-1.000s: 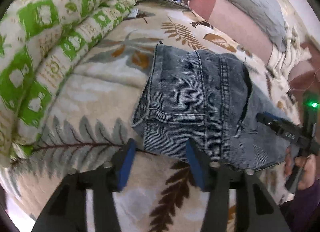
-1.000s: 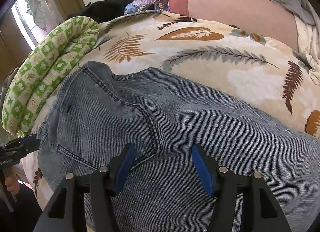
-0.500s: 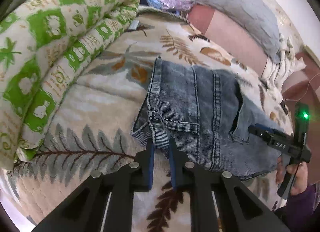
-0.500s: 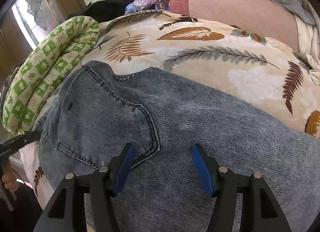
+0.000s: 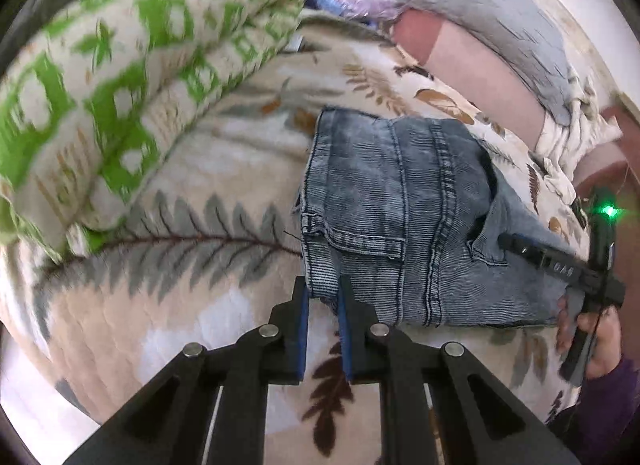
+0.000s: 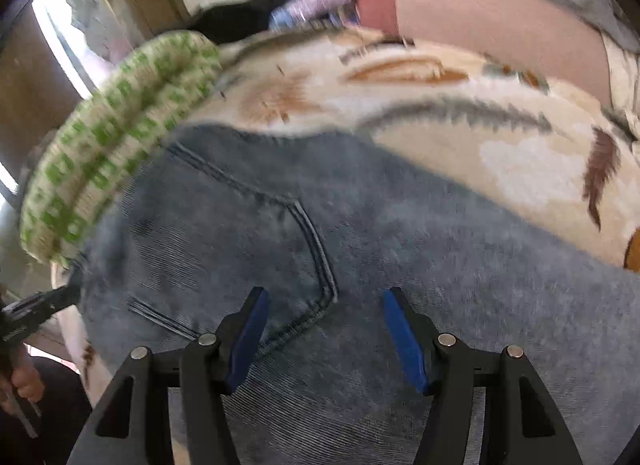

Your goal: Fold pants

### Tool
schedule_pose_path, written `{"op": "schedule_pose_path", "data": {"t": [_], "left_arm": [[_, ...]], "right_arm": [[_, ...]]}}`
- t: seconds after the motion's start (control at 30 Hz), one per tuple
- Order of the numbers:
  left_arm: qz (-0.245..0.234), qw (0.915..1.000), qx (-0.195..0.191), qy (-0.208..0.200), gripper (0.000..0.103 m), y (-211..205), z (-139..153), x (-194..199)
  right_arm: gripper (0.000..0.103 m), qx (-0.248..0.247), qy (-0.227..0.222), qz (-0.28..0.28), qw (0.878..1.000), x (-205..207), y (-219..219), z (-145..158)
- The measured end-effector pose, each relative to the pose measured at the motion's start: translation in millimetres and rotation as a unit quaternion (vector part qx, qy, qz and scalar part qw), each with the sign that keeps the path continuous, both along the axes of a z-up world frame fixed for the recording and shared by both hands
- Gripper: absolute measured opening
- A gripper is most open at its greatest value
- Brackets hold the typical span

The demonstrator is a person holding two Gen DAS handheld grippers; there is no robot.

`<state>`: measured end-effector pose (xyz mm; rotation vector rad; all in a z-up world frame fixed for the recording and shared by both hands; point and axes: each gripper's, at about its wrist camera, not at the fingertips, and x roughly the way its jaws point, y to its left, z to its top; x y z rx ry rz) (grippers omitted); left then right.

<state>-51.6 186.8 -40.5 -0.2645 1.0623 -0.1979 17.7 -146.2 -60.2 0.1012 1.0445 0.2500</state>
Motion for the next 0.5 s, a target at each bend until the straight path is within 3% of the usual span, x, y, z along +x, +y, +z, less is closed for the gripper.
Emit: {"op": "schedule_pose_path", "data": {"t": [0.1, 0.17, 0.3, 0.4, 0.5], "left_arm": [[0.014, 0.9999, 0.001, -0.005, 0.017, 2.4, 4.1, -1.3], [0.024, 0.9993, 0.022, -0.016, 0.019, 2.1, 10.1, -3.1], [0.044, 0.9902, 0.117, -0.061, 0.020, -8.4, 28.0, -12.1], [0.059, 0.9829, 0.149, -0.089, 0.024, -14.6, 41.5, -13.1], [0.041, 0.9820, 0.151, -0.105, 0.038, -31.2, 50.4, -9.2]], "right_arm": [[0.064, 0.000, -0.002, 0.000, 1.000, -1.1, -0.1, -2.4], [0.066, -0.002, 0.000, 0.002, 1.000, -1.8, 1.1, -2.3], [0.066, -0.007, 0.001, 0.007, 1.000, -8.5, 0.5, -1.9], [0.067, -0.010, 0.006, 0.012, 1.000, -15.8, -0.8, -0.9], [0.067, -0.015, 0.010, 0.017, 1.000, -22.5, -3.3, 0.3]]}}
